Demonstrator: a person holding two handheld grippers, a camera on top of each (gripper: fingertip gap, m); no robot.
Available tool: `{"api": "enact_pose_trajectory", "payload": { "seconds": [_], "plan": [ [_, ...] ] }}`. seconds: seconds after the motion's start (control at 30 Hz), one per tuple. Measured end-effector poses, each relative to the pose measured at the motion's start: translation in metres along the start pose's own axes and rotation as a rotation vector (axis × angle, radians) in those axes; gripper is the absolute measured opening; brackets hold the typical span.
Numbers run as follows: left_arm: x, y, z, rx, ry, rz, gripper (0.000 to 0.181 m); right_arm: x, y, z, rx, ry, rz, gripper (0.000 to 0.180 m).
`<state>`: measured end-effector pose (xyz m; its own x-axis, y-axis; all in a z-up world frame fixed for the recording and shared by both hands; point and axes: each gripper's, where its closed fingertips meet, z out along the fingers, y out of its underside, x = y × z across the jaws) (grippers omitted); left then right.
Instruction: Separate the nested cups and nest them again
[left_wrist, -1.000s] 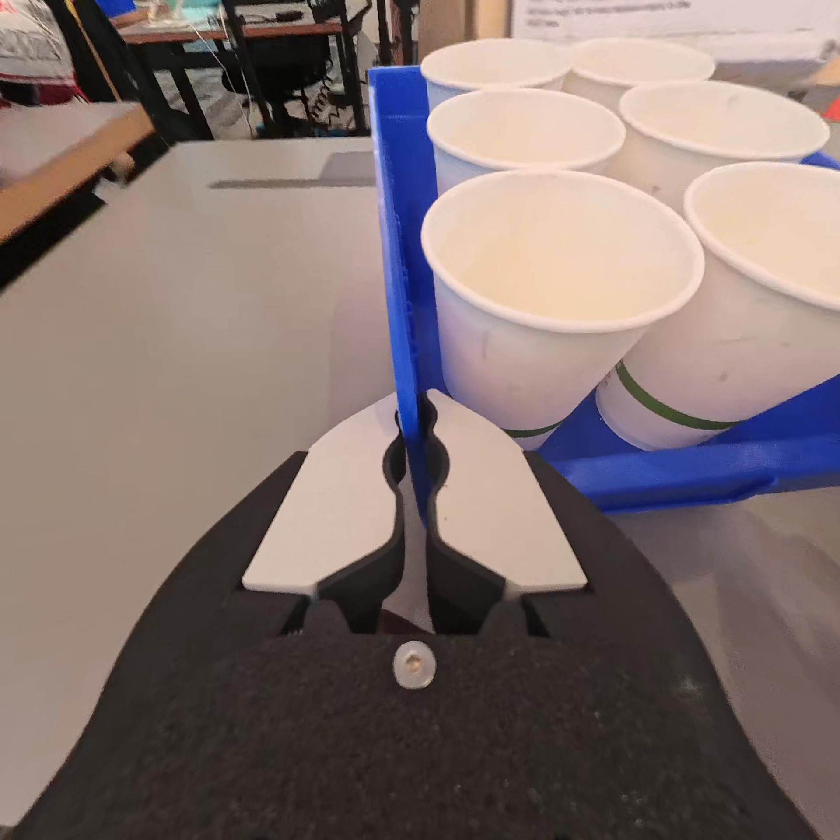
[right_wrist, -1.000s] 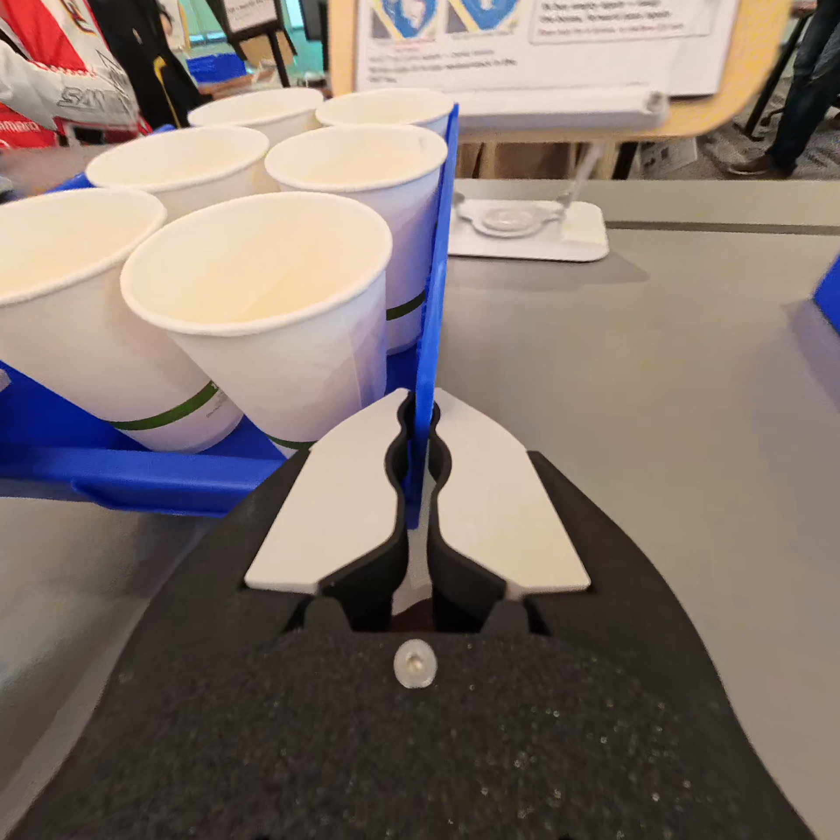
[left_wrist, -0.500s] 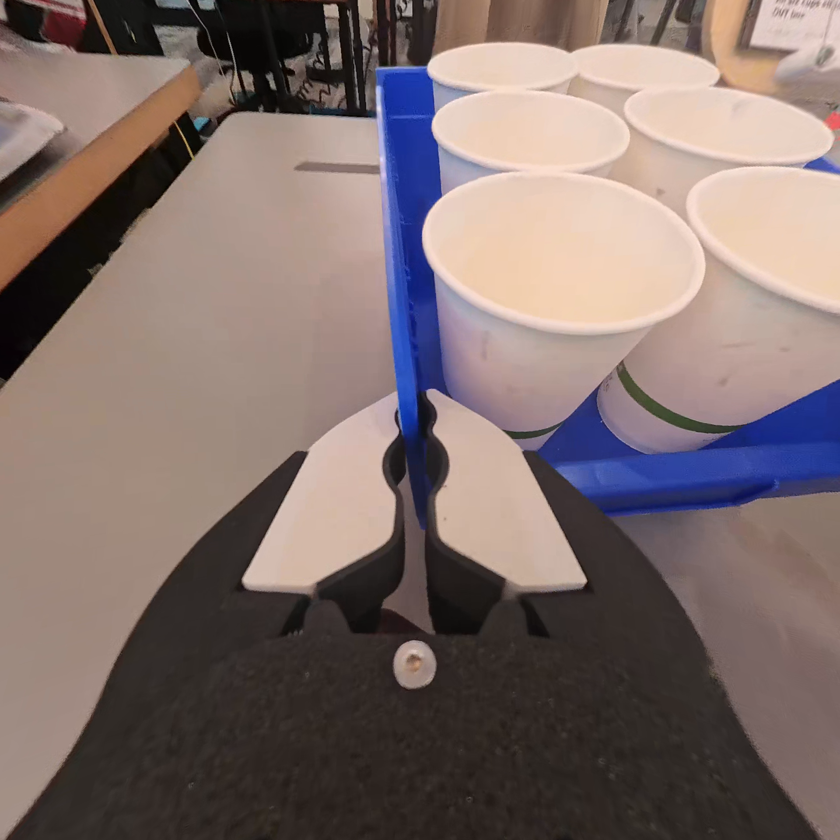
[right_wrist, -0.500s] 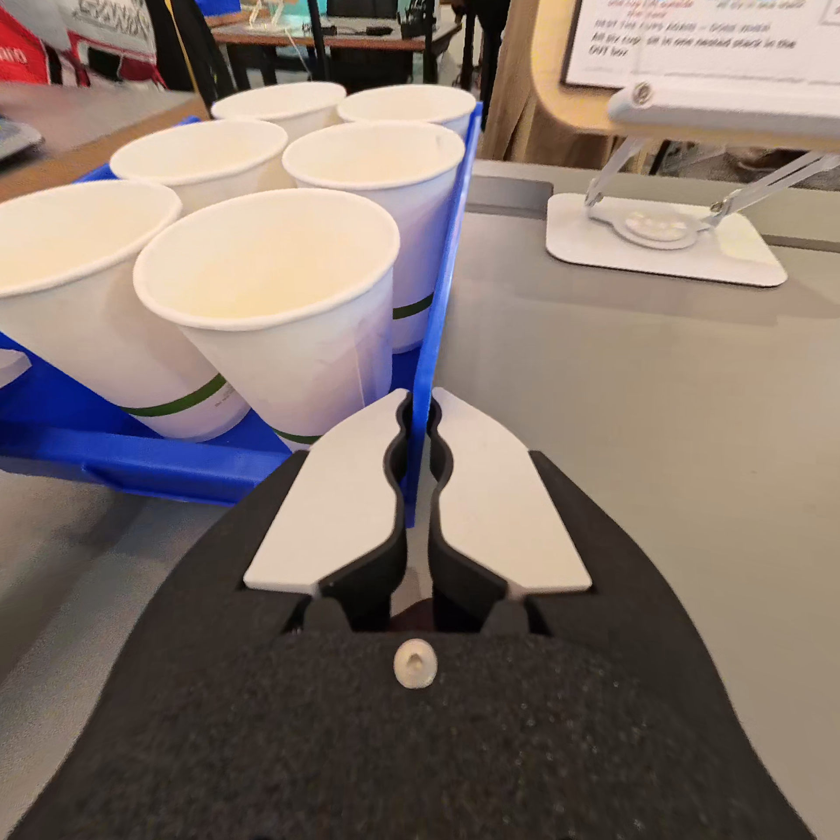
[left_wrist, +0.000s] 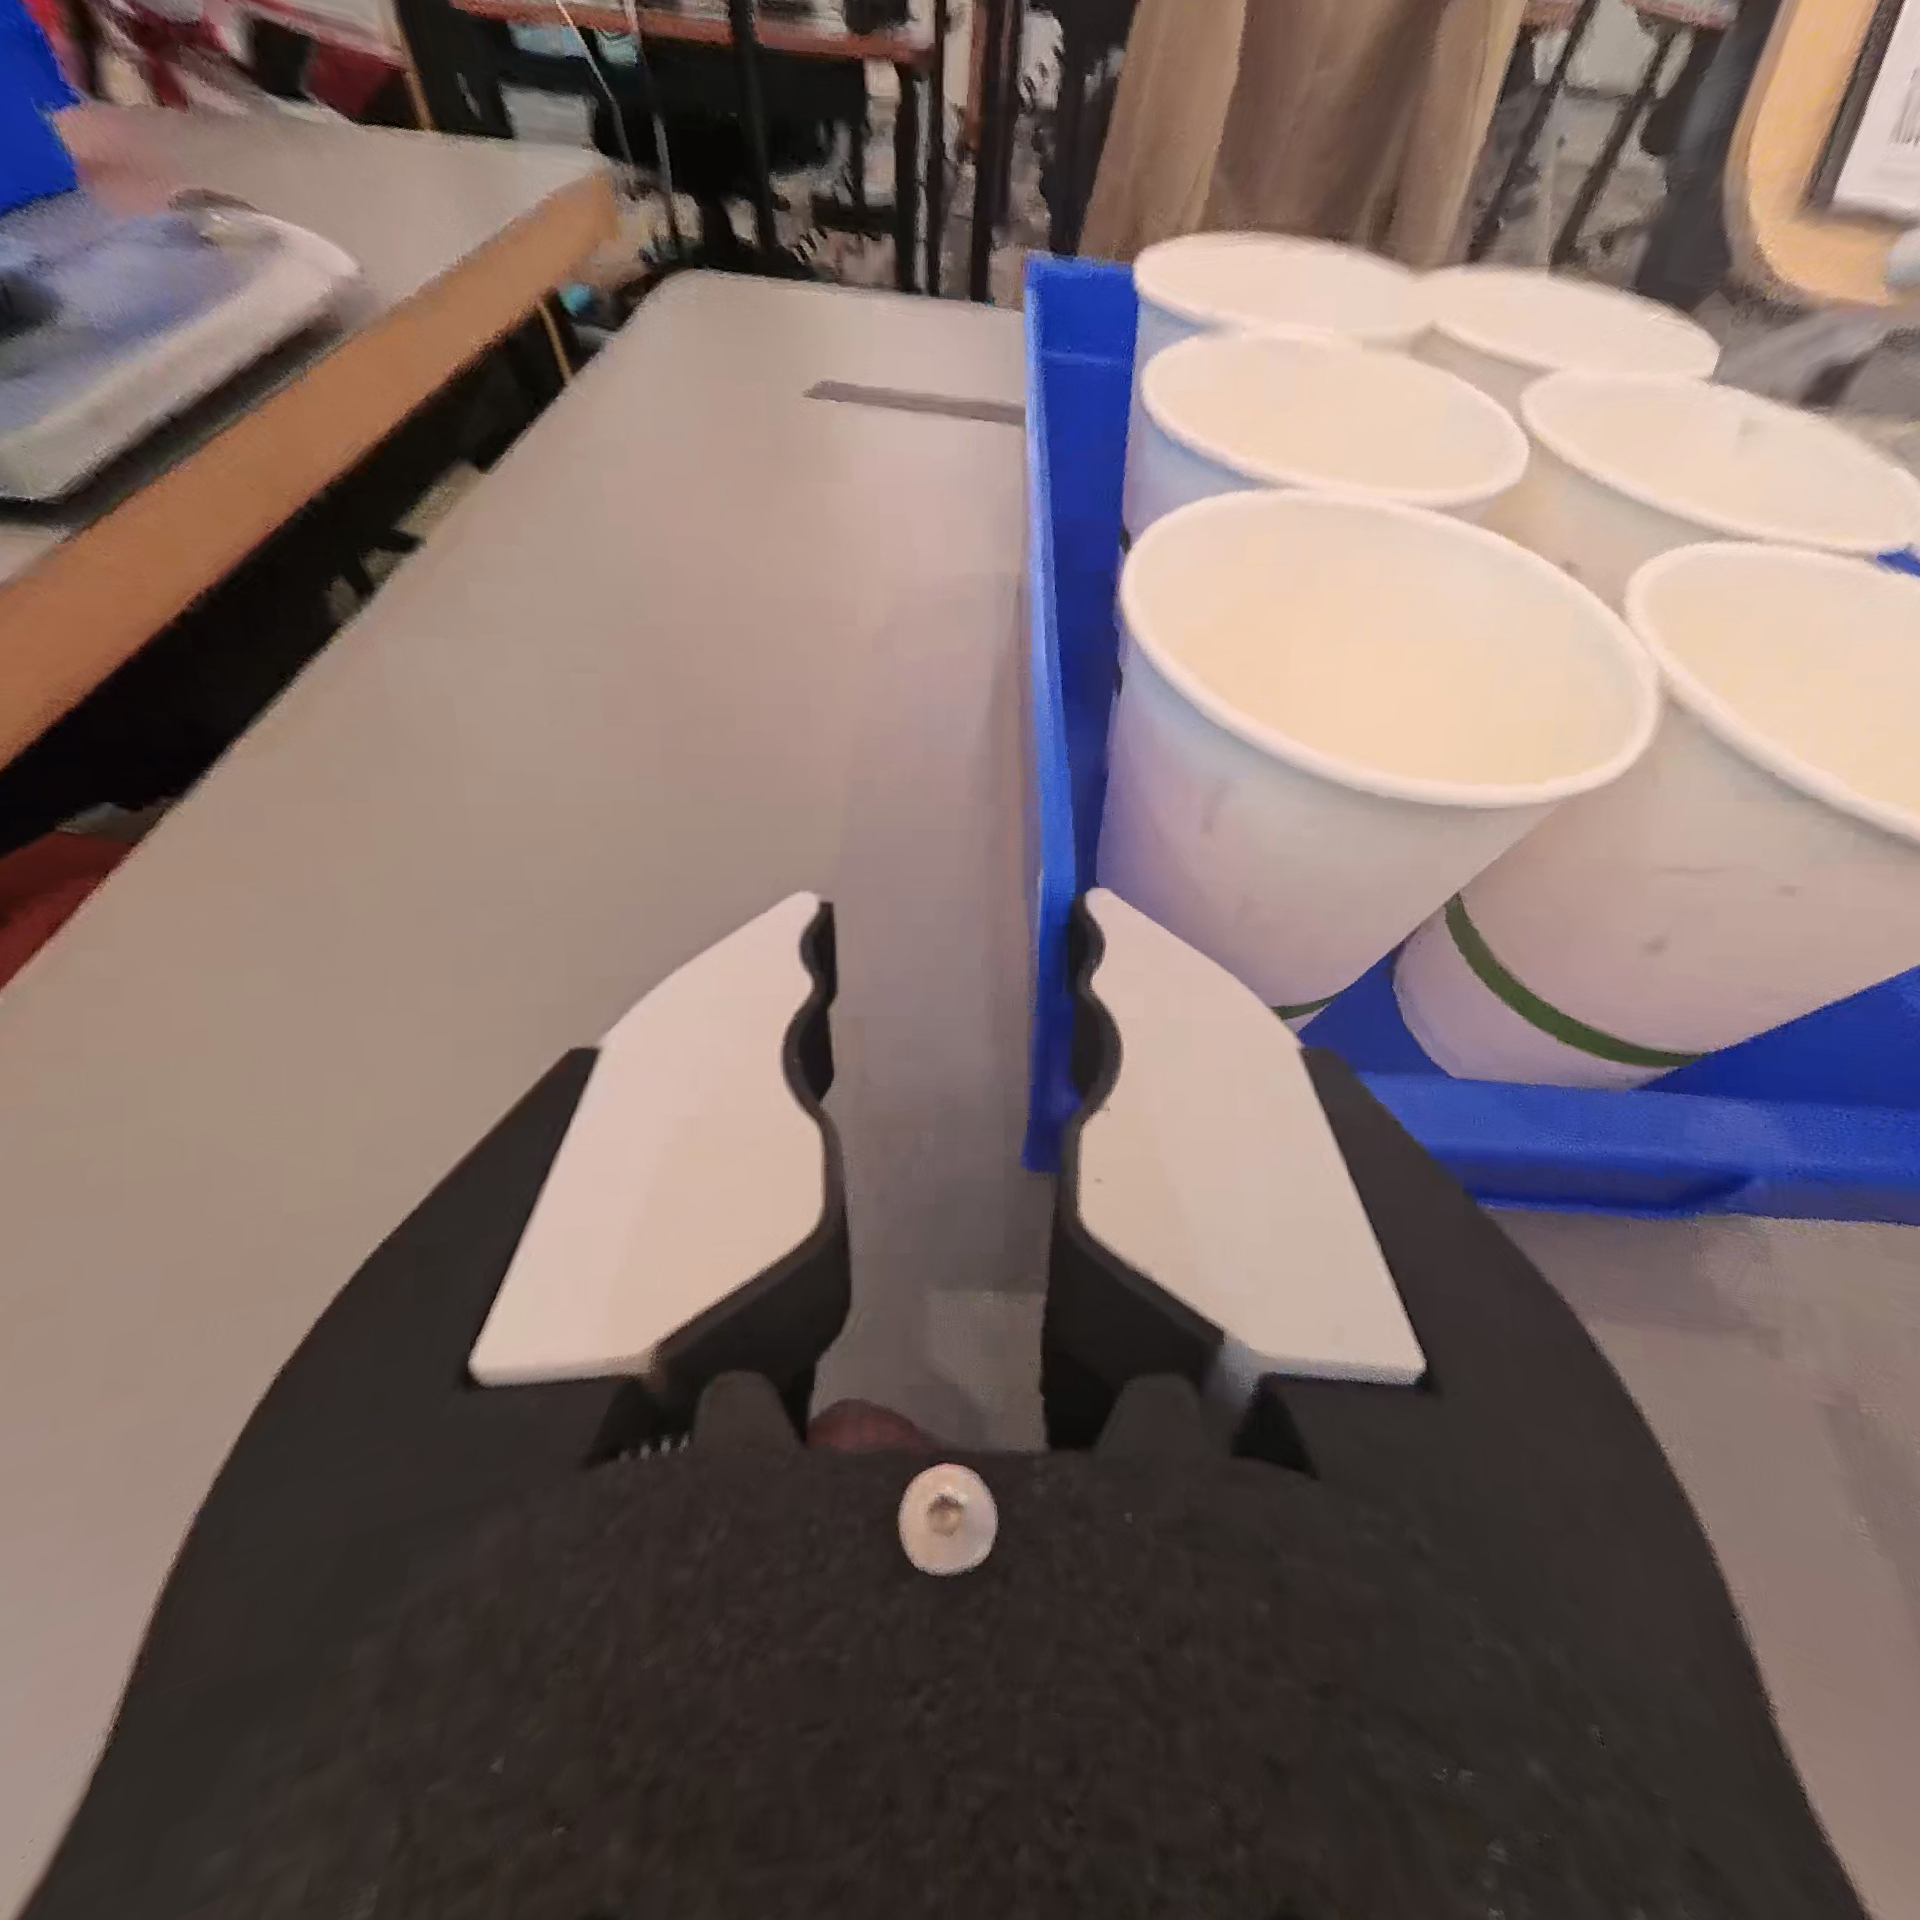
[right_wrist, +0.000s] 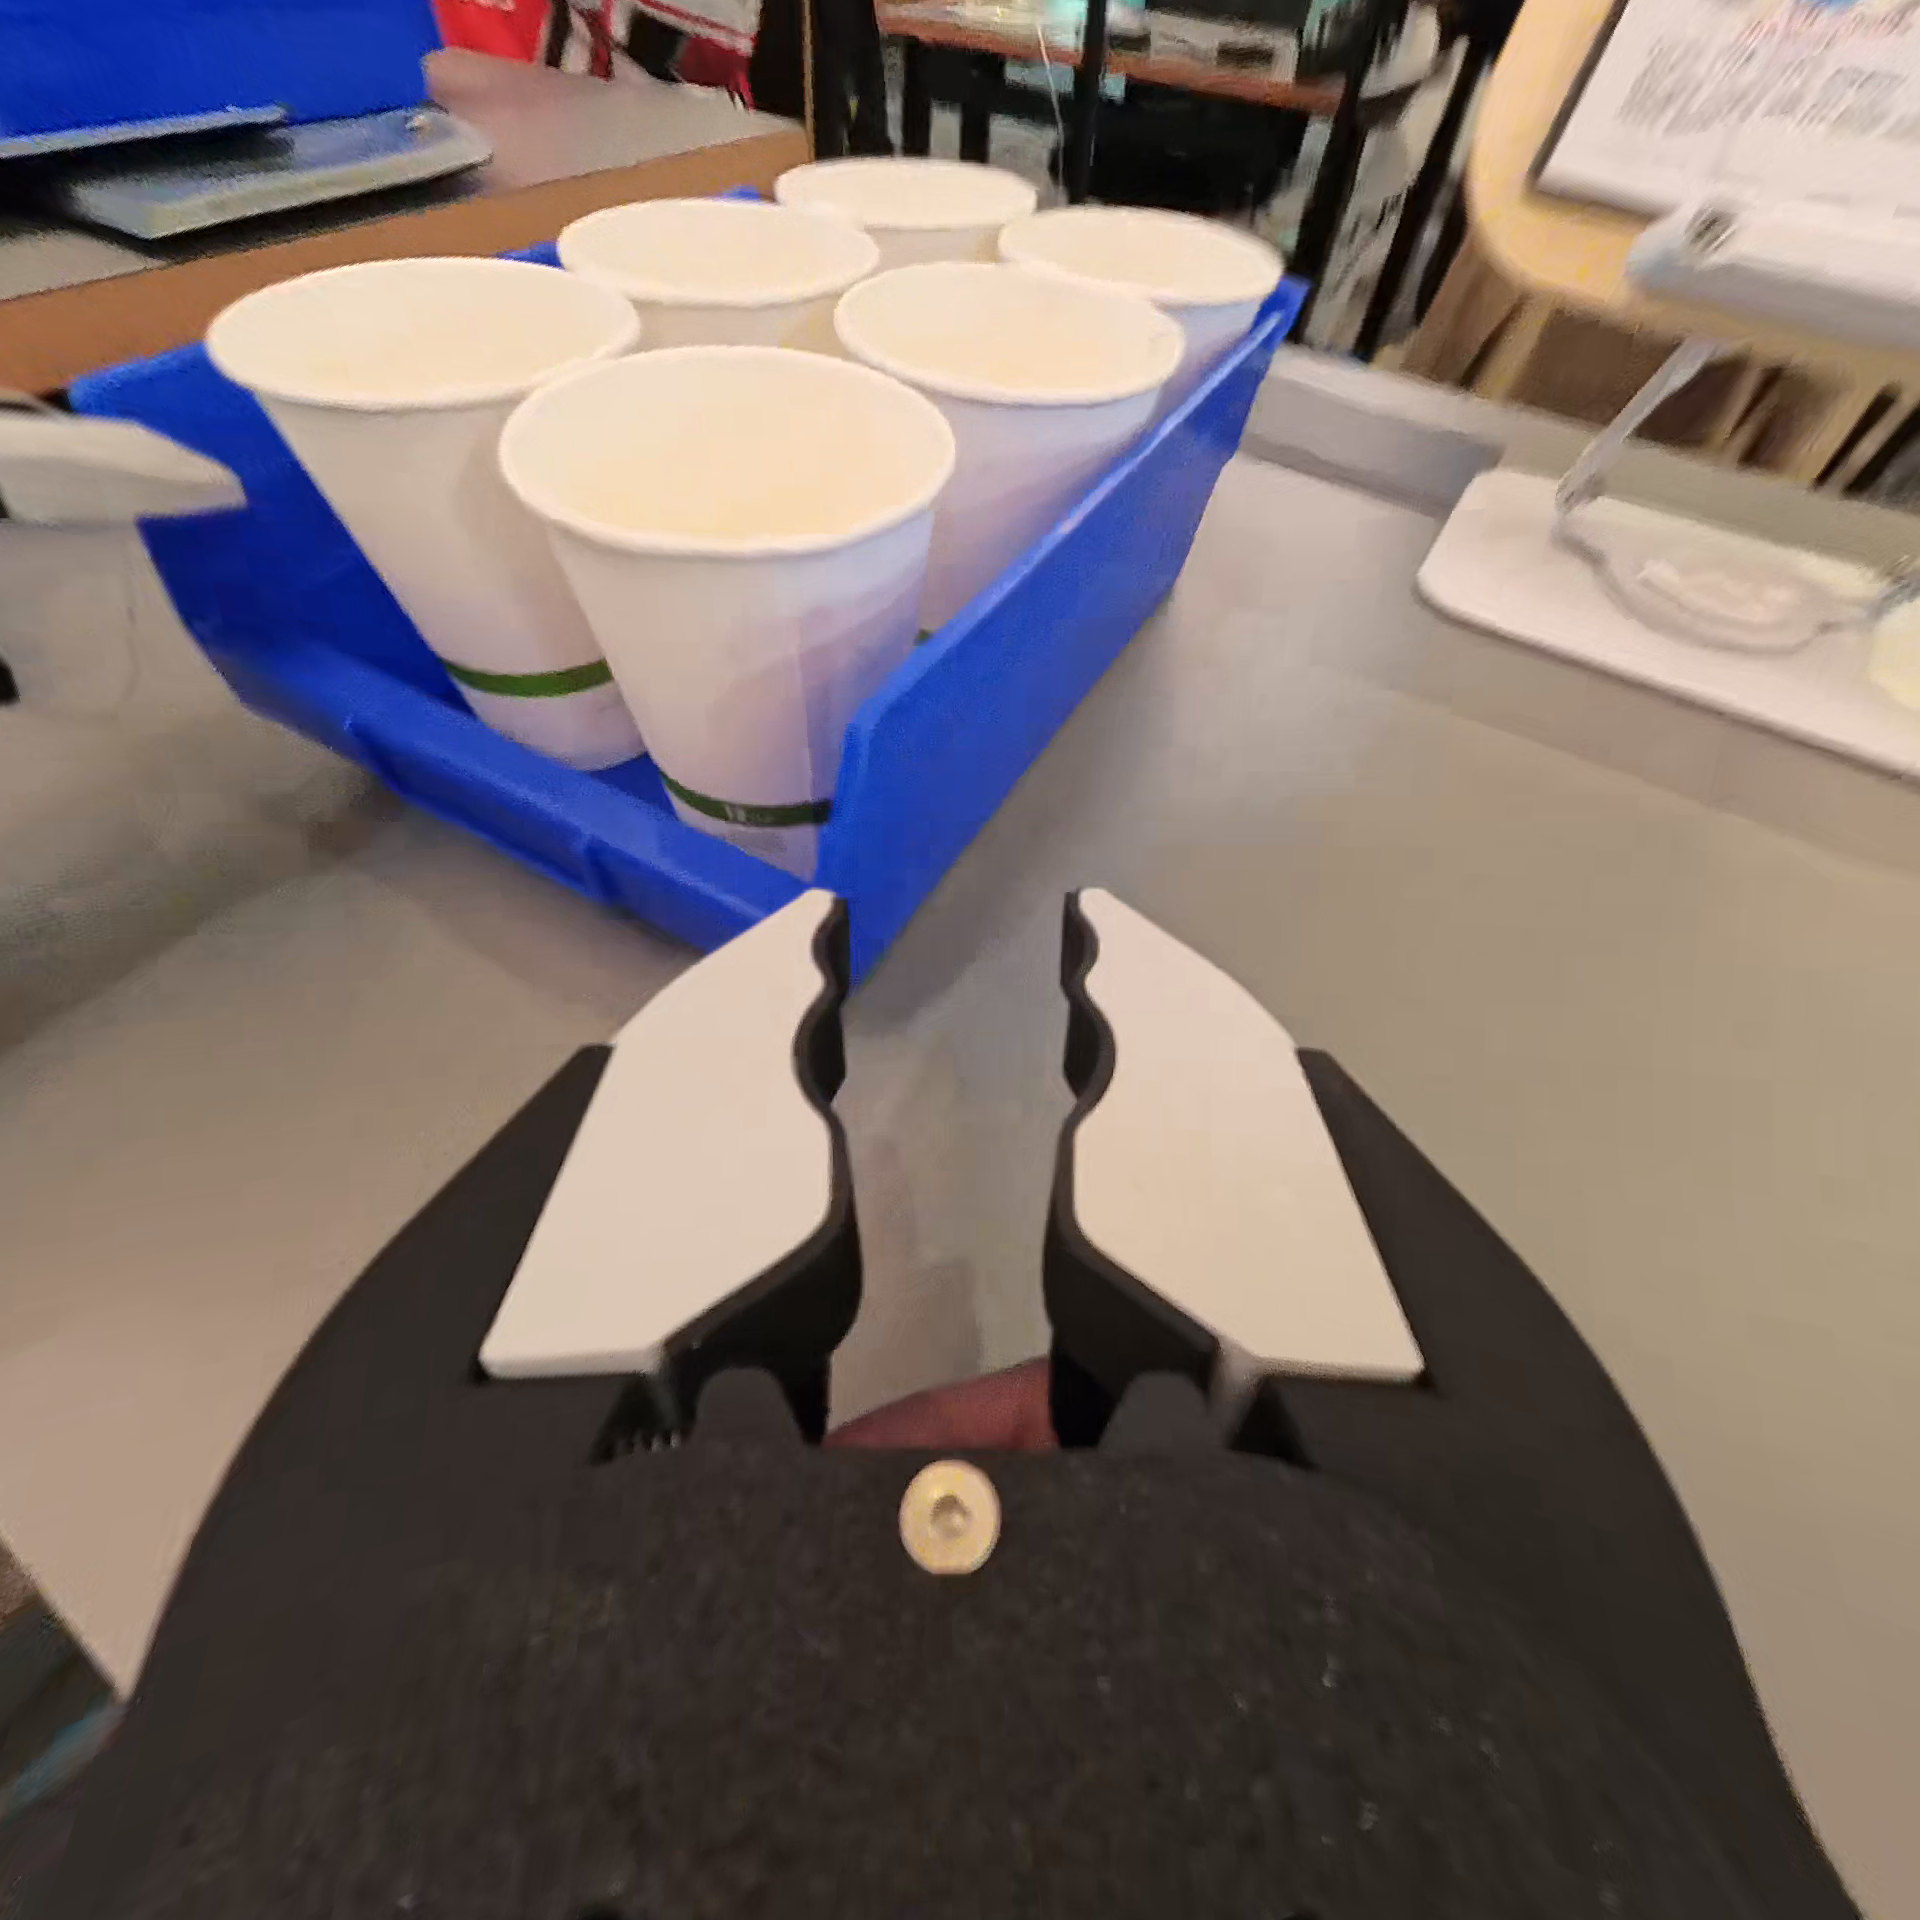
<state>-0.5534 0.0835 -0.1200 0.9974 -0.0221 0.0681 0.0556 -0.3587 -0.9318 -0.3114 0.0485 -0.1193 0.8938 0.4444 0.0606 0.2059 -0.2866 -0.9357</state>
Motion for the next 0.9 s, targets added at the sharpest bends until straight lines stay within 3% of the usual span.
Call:
{"api": "enact_pose_trajectory", "payload": {
  "seconds": [0.17, 0.23, 0.5, 0.67, 0.9],
  "plan": [
    [0.015, -0.011, -0.049, 0.106, -0.115, 0.038, 0.049, 0.056, 0.015, -0.083, 0.072, 0.016, -0.211, 0.045],
    [0.038, -0.011, -0.068, 0.129, -0.087, 0.058, 0.049, 0.088, 0.030, -0.115, 0.068, 0.023, -0.215, 0.051],
    [0.201, -0.002, -0.128, 0.239, 0.143, 0.089, 0.049, 0.219, 0.082, -0.221, 0.192, 0.172, -0.134, 0.048],
    [0.258, 0.018, -0.133, 0.285, 0.110, 0.110, 0.049, 0.250, 0.090, -0.245, 0.199, 0.167, 0.005, 0.045],
    [0.259, 0.049, -0.112, 0.176, 0.120, 0.098, 0.053, 0.264, 0.100, -0.241, 0.175, 0.165, 0.102, 0.040]
  ]
}}
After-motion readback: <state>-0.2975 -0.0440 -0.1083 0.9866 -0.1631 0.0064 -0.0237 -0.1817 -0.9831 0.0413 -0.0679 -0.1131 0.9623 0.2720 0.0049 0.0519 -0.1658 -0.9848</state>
